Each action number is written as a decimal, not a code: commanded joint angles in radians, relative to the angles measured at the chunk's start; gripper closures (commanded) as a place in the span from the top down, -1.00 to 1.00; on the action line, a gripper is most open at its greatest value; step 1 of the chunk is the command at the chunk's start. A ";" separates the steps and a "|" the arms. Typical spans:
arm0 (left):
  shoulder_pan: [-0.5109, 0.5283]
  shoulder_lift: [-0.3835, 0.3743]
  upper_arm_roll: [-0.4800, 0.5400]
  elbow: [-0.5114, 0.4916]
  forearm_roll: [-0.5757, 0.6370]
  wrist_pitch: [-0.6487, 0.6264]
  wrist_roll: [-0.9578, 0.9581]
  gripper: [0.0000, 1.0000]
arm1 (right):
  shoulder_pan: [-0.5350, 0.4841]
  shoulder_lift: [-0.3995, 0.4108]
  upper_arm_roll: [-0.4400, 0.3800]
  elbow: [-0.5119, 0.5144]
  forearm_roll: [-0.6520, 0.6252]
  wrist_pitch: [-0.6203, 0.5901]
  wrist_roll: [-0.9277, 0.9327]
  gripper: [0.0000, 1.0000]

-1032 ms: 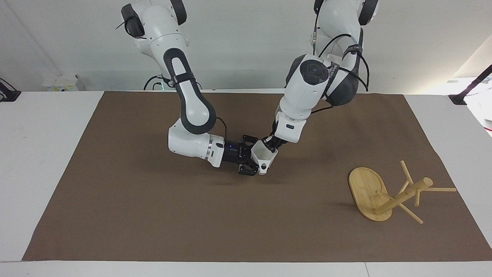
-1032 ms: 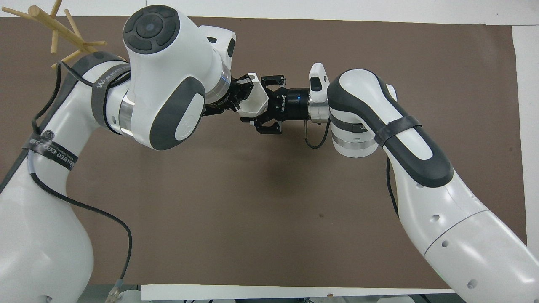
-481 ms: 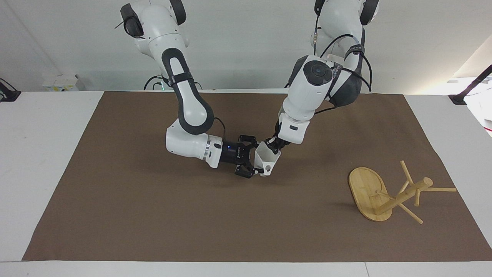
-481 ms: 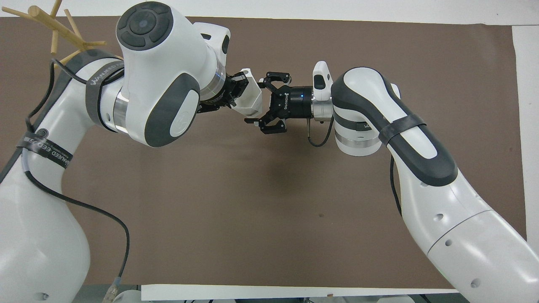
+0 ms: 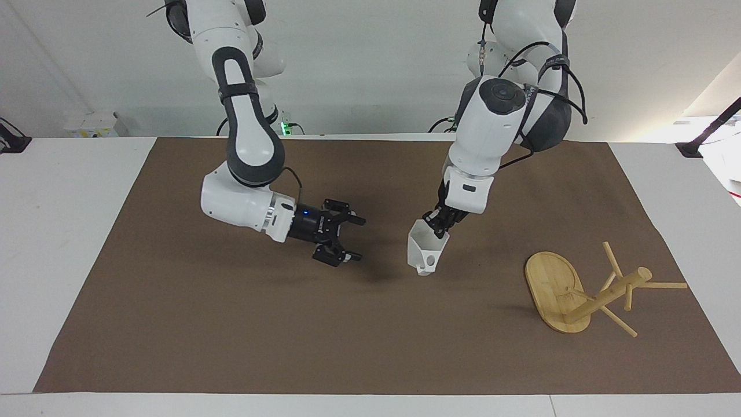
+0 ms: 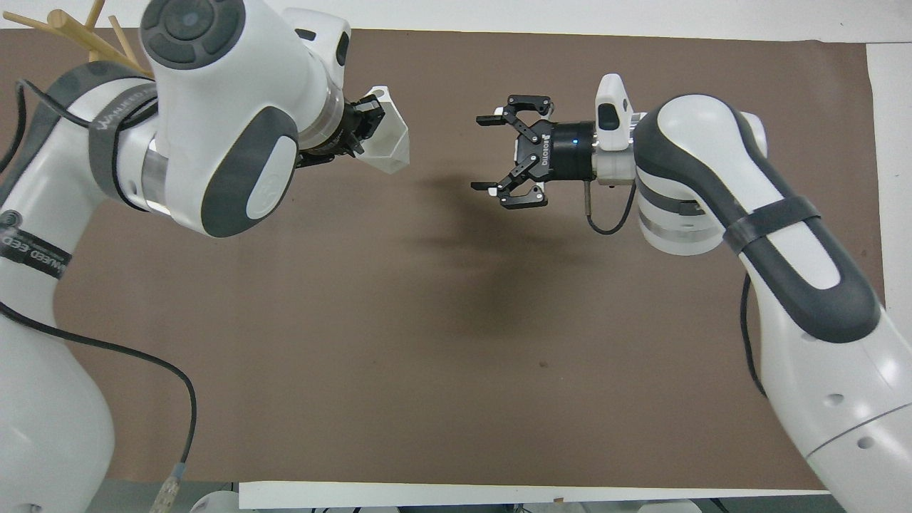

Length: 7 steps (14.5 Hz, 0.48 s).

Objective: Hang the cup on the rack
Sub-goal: 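Open the right gripper and pull back while the left gripper takes the cup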

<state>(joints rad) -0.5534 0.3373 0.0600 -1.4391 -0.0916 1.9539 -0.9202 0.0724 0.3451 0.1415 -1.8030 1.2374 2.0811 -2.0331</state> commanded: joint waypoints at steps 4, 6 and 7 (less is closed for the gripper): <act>0.091 -0.233 -0.003 -0.383 -0.050 0.366 0.018 -1.00 | -0.195 -0.164 0.004 -0.016 -0.435 -0.195 0.434 1.00; 0.124 -0.296 -0.005 -0.504 -0.066 0.521 0.018 -1.00 | -0.250 -0.181 0.004 -0.007 -0.585 -0.227 0.538 1.00; 0.136 -0.308 -0.005 -0.552 -0.085 0.596 0.018 -1.00 | -0.275 -0.189 0.004 -0.001 -0.649 -0.227 0.598 1.00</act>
<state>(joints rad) -0.4435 0.1295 0.0620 -1.8178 -0.1443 2.4066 -0.9173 -0.1564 0.1724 0.1346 -1.8013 0.6947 1.8648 -1.5398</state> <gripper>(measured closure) 0.956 0.000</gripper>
